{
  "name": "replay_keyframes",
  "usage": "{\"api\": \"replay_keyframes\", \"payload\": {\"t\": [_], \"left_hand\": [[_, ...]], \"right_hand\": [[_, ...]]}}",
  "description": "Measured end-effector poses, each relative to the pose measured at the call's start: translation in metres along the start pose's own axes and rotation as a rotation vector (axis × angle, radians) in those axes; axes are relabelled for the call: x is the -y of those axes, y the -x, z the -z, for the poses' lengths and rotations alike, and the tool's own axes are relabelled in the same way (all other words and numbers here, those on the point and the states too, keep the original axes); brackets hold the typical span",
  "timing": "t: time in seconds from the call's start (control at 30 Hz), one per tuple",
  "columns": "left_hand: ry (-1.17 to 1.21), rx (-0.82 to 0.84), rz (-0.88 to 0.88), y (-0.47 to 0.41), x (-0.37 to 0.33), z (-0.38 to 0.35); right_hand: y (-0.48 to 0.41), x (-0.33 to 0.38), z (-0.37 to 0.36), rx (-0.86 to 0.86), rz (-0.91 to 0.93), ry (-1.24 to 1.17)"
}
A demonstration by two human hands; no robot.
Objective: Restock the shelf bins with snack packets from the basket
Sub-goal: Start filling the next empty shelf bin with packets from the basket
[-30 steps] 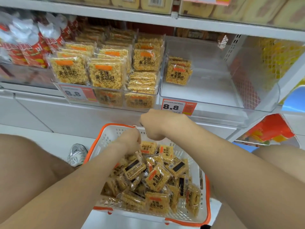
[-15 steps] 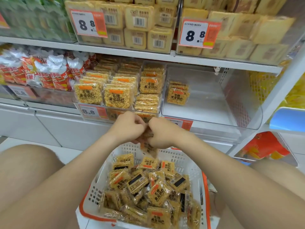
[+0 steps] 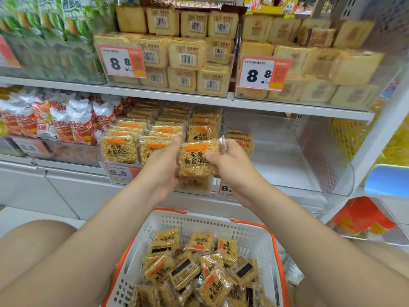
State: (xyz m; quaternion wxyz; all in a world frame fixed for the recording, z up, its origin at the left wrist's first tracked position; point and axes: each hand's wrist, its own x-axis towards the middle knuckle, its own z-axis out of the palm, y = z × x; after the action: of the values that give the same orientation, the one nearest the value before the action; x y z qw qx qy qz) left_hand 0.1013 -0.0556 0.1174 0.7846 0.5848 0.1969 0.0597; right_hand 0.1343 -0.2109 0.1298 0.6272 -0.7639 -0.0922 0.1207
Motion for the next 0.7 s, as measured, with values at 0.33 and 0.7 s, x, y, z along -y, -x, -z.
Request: {"api": "replay_keyframes", "payload": {"t": [0.33,0.7], "left_hand": [[0.079,0.026,0.008,-0.032,0.007,0.009],[-0.702,-0.124,-0.504,-0.012,-0.022,0.003]], "right_hand": [[-0.01,-0.009,0.004,-0.11,0.299,0.365],[-0.04,0.004,0.005,-0.173,0.484,0.675]]}}
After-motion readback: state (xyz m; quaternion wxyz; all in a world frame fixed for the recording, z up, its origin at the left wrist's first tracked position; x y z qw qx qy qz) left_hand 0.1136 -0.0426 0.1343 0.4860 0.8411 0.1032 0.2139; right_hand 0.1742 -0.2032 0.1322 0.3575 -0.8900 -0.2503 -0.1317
